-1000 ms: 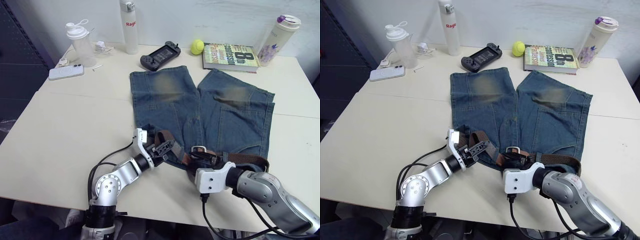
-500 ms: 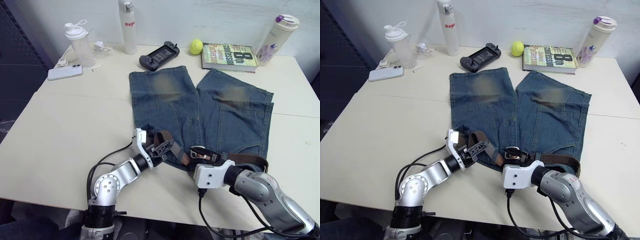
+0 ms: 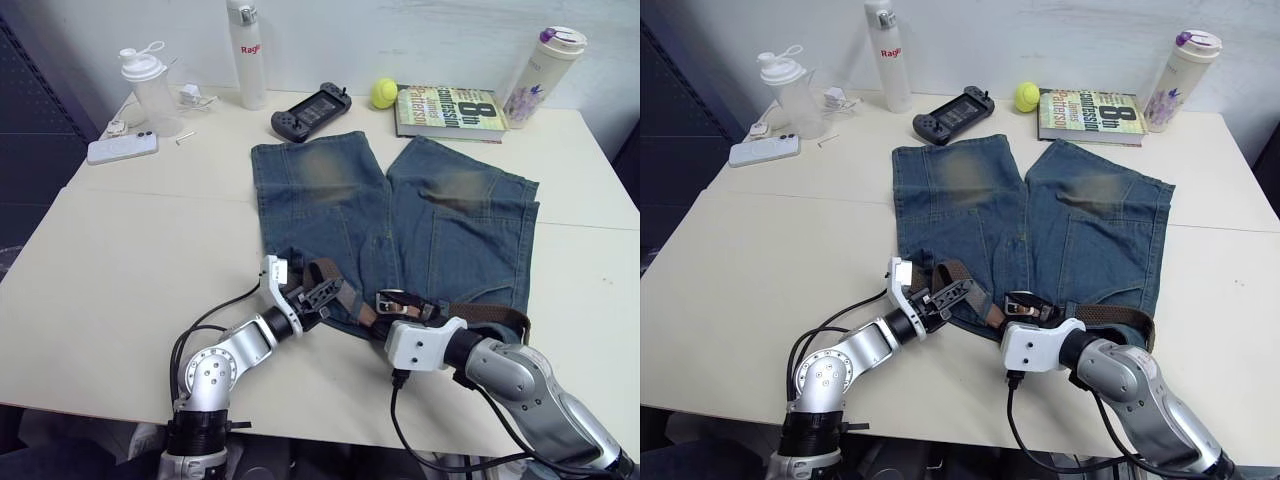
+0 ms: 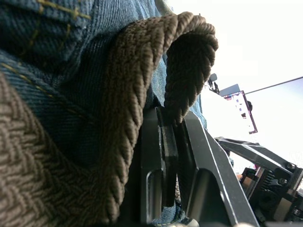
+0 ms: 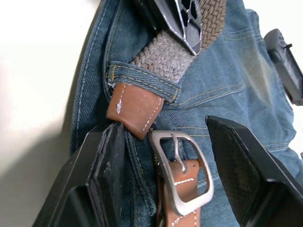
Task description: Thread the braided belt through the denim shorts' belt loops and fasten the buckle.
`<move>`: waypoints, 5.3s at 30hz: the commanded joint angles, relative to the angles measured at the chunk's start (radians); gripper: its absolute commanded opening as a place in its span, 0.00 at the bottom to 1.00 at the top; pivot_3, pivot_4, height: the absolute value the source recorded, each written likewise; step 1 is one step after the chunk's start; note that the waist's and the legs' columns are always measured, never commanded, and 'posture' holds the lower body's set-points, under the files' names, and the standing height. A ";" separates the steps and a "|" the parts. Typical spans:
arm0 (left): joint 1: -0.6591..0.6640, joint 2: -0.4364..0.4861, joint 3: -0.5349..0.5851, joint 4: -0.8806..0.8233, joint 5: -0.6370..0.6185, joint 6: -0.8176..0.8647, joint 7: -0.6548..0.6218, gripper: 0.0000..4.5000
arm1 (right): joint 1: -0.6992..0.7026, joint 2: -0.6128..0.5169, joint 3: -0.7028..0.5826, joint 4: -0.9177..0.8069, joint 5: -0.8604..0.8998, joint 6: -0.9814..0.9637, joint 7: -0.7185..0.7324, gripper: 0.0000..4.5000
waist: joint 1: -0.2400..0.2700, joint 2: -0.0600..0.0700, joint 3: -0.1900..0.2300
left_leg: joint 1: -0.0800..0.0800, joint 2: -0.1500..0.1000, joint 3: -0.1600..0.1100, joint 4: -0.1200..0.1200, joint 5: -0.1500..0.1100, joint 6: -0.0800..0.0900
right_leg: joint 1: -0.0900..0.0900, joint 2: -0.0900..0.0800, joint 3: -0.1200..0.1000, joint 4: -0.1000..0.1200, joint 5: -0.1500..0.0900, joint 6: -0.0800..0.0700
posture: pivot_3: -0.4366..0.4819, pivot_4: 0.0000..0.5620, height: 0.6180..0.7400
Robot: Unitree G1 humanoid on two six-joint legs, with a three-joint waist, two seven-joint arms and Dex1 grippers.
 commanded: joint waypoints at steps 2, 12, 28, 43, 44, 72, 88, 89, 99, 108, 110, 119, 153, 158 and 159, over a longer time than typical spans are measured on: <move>0.018 -0.011 -0.055 0.002 0.004 0.062 -0.016 0.00 | -0.052 0.015 -0.041 -0.091 0.011 -0.089 0.011 0.65 | -0.003 0.000 0.000 | 0.000 0.000 0.000 0.000 0.000 0.000 | 0.000 0.000 0.000 0.000 0.000 0.000 | 0.48 0.27 1.00; 0.019 -0.010 -0.055 -0.004 0.002 0.069 -0.016 0.00 | -0.078 0.055 0.000 -0.032 -0.037 -0.110 0.015 0.51 | -0.005 0.000 0.000 | 0.000 0.000 0.000 0.000 0.000 0.000 | 0.000 0.000 0.000 0.001 0.000 0.000 | 0.48 0.27 1.00; 0.019 -0.015 -0.049 -0.009 0.001 0.073 -0.011 0.00 | -0.083 0.093 -0.005 -0.010 -0.085 -0.131 0.038 0.01 | -0.020 0.000 0.000 | 0.001 0.001 0.000 0.000 0.002 0.000 | 0.000 0.001 0.001 0.003 0.000 0.000 | 0.48 0.27 1.00; 0.012 -0.011 -0.044 -0.005 0.006 0.079 -0.017 0.00 | -0.048 0.145 0.014 -0.050 -0.046 -0.087 0.094 0.40 | -0.019 0.000 0.000 | 0.001 0.000 0.000 0.000 0.002 0.001 | 0.000 0.000 0.001 0.003 0.000 0.000 | 0.48 0.27 1.00; 0.013 -0.011 -0.043 -0.006 0.005 0.080 -0.017 0.00 | -0.046 0.145 0.013 -0.051 -0.047 -0.089 0.096 0.40 | -0.019 0.000 0.000 | 0.001 0.000 0.000 0.000 0.002 0.001 | 0.000 0.000 0.001 0.003 0.000 0.000 | 0.48 0.27 1.00; 0.014 -0.017 -0.027 -0.001 0.007 0.097 -0.021 0.00 | 0.037 0.053 -0.048 -0.016 -0.054 -0.111 0.133 0.40 | -0.001 0.000 0.000 | 0.001 -0.001 0.000 0.001 0.002 0.001 | 0.001 0.000 0.002 0.003 0.000 0.000 | 0.48 0.27 1.00; 0.008 -0.016 -0.021 0.000 0.005 0.101 -0.018 0.00 | 0.057 0.069 -0.044 -0.062 -0.087 -0.065 0.157 0.40 | 0.000 0.000 -0.001 | 0.001 -0.001 0.000 0.001 0.002 0.001 | 0.001 0.000 0.002 0.003 0.000 0.000 | 0.48 0.27 1.00; 0.008 -0.016 -0.020 0.001 0.005 0.101 -0.019 0.00 | 0.064 0.071 -0.042 -0.082 -0.077 -0.056 0.167 0.40 | 0.000 0.000 -0.001 | 0.001 -0.001 0.000 0.001 0.002 0.001 | 0.001 0.000 0.002 0.003 0.000 0.000 | 0.48 0.27 1.00; 0.004 -0.019 -0.018 0.004 0.007 0.101 -0.020 0.00 | 0.074 0.076 -0.018 -0.062 -0.170 -0.024 0.138 0.40 | 0.000 0.001 -0.001 | 0.001 -0.001 0.000 0.002 0.002 0.001 | 0.001 0.000 0.002 0.004 0.000 0.000 | 0.48 0.27 1.00; 0.001 -0.015 -0.018 0.005 0.008 0.105 -0.023 0.00 | 0.061 0.104 -0.017 -0.051 -0.253 0.010 0.099 0.40 | -0.001 0.001 -0.001 | 0.001 -0.001 0.000 0.002 0.002 0.001 | 0.001 0.000 0.002 0.004 0.000 0.000 | 0.48 0.27 1.00; -0.001 -0.014 -0.018 0.006 0.008 0.105 -0.025 0.00 | 0.054 0.133 -0.025 -0.057 -0.259 0.007 0.068 0.40 | -0.001 0.001 -0.001 | 0.001 -0.001 0.000 0.002 0.002 0.001 | 0.001 0.000 0.002 0.004 0.000 0.000 | 0.48 0.27 1.00; -0.005 -0.012 -0.018 0.008 0.008 0.109 -0.028 0.00 | 0.069 0.151 -0.047 -0.108 -0.204 -0.107 0.035 0.40 | -0.005 0.001 -0.001 | 0.001 -0.001 0.000 0.002 0.002 0.001 | 0.000 0.000 0.002 0.005 0.000 0.000 | 0.48 0.27 1.00; -0.012 -0.010 -0.016 0.015 0.011 0.116 -0.031 0.00 | 0.112 0.130 -0.083 -0.102 -0.201 -0.124 0.062 0.40 | -0.003 0.001 -0.001 | 0.001 -0.001 0.000 0.002 0.002 0.001 | 0.000 0.000 0.002 0.009 0.000 0.000 | 0.48 0.27 1.00; -0.011 -0.011 -0.016 0.014 0.012 0.116 -0.030 0.00 | 0.113 0.128 -0.089 -0.096 -0.201 -0.119 0.061 0.40 | -0.003 0.001 -0.001 | 0.001 -0.001 0.000 0.002 0.002 0.001 | 0.000 0.000 0.002 0.009 0.000 0.000 | 0.48 0.27 1.00; -0.011 -0.012 -0.016 0.014 0.011 0.116 -0.030 0.00 | 0.112 0.128 -0.090 -0.096 -0.202 -0.119 0.061 0.35 | -0.003 0.001 -0.001 | 0.001 -0.001 0.000 0.002 0.002 0.001 | 0.000 0.000 0.002 0.009 0.000 0.000 | 0.48 0.27 1.00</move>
